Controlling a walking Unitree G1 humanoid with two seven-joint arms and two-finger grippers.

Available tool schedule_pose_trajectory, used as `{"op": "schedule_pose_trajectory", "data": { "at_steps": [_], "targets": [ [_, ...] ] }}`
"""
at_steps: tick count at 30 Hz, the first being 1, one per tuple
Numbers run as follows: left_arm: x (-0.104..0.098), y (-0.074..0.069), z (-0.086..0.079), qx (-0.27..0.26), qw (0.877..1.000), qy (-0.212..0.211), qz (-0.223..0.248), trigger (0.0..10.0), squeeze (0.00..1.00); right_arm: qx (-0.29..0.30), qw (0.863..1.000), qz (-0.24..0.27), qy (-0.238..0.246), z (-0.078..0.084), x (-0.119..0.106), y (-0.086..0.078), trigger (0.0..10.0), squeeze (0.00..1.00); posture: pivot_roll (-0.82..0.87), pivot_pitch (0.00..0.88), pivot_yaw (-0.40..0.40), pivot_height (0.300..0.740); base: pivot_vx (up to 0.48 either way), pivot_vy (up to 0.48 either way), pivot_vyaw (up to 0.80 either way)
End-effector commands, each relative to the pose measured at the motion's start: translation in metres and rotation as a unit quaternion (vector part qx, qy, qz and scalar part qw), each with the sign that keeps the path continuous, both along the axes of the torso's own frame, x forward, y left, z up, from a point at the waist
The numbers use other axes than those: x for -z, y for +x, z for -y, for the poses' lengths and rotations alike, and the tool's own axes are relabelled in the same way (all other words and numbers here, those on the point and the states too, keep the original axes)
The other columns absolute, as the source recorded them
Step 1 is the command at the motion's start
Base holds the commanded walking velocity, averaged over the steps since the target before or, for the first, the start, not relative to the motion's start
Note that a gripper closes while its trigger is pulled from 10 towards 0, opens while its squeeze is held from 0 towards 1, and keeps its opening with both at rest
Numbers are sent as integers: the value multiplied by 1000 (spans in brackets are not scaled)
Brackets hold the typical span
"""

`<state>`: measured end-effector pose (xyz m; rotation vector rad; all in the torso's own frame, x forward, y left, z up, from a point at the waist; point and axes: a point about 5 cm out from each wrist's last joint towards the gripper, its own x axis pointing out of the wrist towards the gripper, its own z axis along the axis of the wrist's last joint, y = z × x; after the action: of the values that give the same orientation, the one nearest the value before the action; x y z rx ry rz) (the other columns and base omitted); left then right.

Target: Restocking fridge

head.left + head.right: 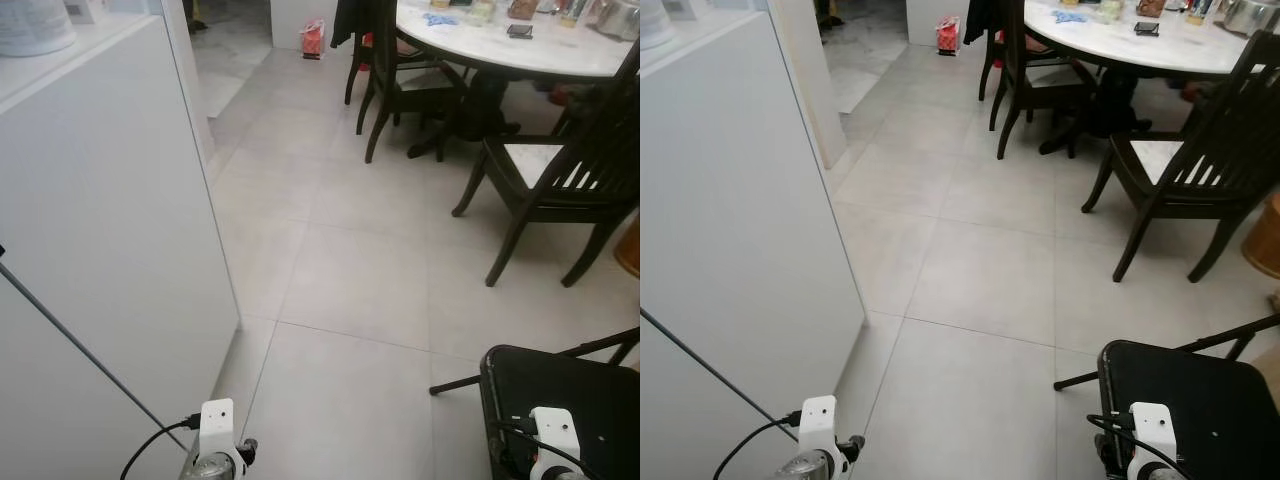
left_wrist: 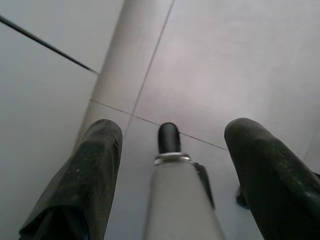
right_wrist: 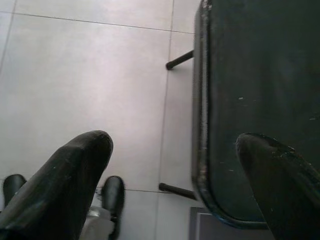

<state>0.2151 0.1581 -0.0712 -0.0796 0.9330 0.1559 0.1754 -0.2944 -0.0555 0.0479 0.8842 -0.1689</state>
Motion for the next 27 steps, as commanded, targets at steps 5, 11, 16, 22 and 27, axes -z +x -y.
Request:
{"op": "schedule_pose_trajectory", "data": {
  "at_steps": [5,11,16,22,27],
  "targets": [
    [0,0,-2,15,1000,1,-3,10000,0,18,1000,9,9,-2,0,3,10000,0,-88,44,34,740,0,0,0],
    [-1,2,-5,21,1000,2,-2,10000,0,25,1000,7,13,-5,1,4,10000,0,-87,59,52,740,0,0,0],
    [-2,3,-5,23,1000,2,-3,10000,0,25,1000,6,12,-4,1,4,10000,0,-81,70,55,740,0,0,0],
    [-2,3,-5,24,1000,0,-3,10000,0,13,1000,1,4,-4,0,5,10000,0,-79,74,54,740,0,0,607],
    [-2,3,-4,24,1000,-2,-3,10000,0,16,1000,1,6,-3,0,5,10000,0,-79,69,50,740,0,0,800]
  ]
}}
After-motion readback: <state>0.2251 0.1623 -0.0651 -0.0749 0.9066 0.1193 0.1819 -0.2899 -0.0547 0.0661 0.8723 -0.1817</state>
